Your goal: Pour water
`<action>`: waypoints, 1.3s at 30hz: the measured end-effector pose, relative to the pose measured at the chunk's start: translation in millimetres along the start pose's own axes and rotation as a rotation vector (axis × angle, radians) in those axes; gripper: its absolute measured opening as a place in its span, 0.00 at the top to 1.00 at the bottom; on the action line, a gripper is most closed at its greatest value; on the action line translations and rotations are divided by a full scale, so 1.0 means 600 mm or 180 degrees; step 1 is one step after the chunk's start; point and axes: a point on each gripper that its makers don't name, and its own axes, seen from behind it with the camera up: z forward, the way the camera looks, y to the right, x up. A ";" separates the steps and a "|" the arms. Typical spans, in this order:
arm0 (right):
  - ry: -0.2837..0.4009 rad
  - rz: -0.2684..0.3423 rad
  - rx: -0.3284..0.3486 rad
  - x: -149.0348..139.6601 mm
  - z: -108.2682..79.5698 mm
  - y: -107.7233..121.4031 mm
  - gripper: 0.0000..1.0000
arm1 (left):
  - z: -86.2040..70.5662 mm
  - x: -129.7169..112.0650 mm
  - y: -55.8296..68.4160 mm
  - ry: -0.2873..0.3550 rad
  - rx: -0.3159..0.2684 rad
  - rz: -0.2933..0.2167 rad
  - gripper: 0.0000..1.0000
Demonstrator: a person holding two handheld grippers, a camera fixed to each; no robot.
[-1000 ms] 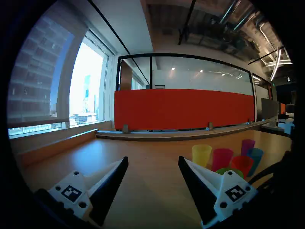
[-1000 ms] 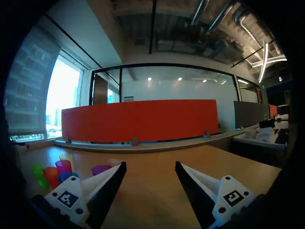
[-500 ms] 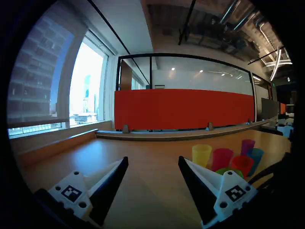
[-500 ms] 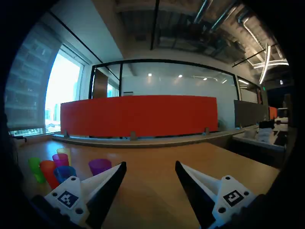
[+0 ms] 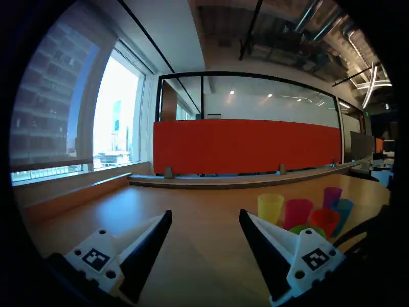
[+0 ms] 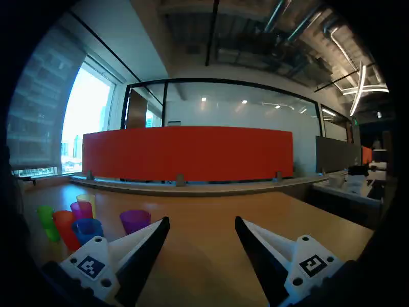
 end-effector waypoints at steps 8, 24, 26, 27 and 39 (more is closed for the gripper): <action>-0.0005 0.0004 0.0014 0.002 -0.003 -0.002 0.01 | -0.001 0.000 0.000 0.0000 0.0000 0.0000 0.03; -0.0012 0.0004 0.0034 0.004 -0.004 -0.007 0.01 | 0.001 0.001 0.001 -0.0001 0.0000 0.0001 0.03; -0.0013 0.0004 0.0034 0.005 -0.004 -0.008 0.01 | 0.001 0.001 0.001 0.0000 0.0000 0.0001 0.03; -0.0013 0.0004 0.0033 0.005 -0.004 -0.008 0.01 | 0.001 0.001 0.001 0.0000 0.0000 0.0001 0.02; -0.0014 0.0004 0.0033 0.006 -0.004 -0.008 0.01 | 0.000 0.001 0.001 -0.0001 0.0000 0.0001 0.02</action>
